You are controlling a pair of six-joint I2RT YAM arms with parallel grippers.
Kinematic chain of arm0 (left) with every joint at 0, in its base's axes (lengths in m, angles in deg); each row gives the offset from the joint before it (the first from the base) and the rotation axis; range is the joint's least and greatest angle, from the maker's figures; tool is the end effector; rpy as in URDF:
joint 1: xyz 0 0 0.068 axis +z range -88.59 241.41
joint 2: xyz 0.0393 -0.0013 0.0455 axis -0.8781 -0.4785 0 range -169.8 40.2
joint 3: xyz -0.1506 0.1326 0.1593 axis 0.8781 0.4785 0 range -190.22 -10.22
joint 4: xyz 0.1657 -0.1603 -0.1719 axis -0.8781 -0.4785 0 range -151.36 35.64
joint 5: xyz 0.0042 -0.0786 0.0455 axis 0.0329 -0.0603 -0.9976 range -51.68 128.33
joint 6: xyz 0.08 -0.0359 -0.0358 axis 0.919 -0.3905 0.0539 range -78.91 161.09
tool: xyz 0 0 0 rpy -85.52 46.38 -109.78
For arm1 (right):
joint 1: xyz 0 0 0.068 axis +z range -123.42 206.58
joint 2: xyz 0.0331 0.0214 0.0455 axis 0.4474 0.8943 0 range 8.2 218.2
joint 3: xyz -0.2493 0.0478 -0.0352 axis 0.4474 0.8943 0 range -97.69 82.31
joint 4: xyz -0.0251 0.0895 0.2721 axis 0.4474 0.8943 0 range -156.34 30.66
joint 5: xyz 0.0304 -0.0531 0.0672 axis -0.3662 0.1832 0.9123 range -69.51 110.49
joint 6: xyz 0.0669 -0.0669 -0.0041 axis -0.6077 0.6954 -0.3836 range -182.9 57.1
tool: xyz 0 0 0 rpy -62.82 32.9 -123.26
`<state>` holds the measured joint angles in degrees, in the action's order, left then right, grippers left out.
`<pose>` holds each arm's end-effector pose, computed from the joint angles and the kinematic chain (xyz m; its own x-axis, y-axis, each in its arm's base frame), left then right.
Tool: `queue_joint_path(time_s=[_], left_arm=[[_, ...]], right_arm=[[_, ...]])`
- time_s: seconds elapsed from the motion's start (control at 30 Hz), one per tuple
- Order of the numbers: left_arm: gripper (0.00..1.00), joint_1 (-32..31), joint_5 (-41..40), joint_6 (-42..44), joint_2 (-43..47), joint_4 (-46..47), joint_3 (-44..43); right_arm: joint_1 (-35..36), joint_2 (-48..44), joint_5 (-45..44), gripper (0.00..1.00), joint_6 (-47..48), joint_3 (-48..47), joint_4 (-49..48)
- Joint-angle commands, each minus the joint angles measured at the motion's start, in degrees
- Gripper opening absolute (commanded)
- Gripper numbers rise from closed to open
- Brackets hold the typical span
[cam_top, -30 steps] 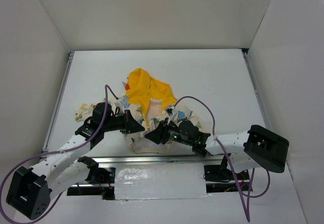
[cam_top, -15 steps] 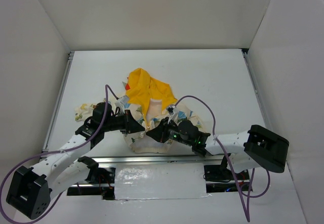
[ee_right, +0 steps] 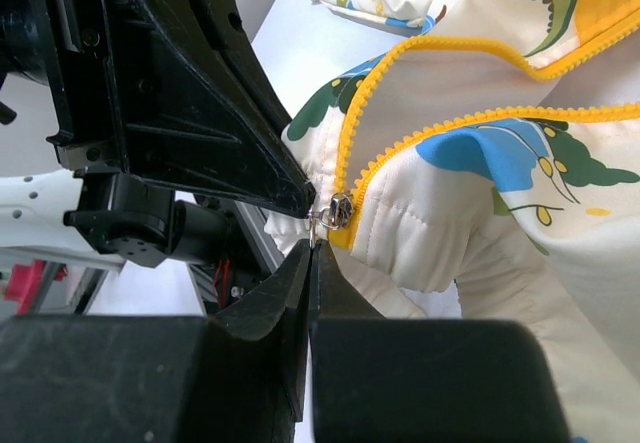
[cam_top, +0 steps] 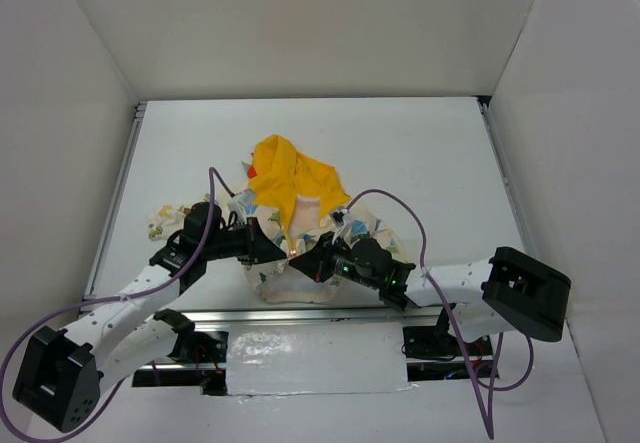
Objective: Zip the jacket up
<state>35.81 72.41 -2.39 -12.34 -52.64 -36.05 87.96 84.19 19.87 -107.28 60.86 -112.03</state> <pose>0.2243 -0.1607 0.1793 -0.8379 -0.2303 -0.4948 0.3300 0.5083 -0.7955 0.1564 0.2850 0.1412 -0.6630 0.2451 -0.7074 -0.5723 0.4433 0.6899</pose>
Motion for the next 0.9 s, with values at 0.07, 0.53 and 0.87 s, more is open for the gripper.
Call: queue_joint_path(time_s=[0.07, 0.53, 0.87], left_arm=[[0.0, -0.3, 1.9, 1.0, -0.1, 2.6, -1.1], [0.0, -0.5, 1.5, 0.9, 0.1, 2.9, -0.7], [0.0, -1.0, 2.3, 0.9, 0.7, 3.1, -0.4]], right_arm=[[0.7, -1.7, -3.5, 0.0, -5.3, -1.0, 0.8], [1.2, -8.0, -7.6, 0.0, -21.9, -10.5, 25.5], [0.4, -6.7, -6.0, 0.0, -26.0, -16.0, 30.9]])
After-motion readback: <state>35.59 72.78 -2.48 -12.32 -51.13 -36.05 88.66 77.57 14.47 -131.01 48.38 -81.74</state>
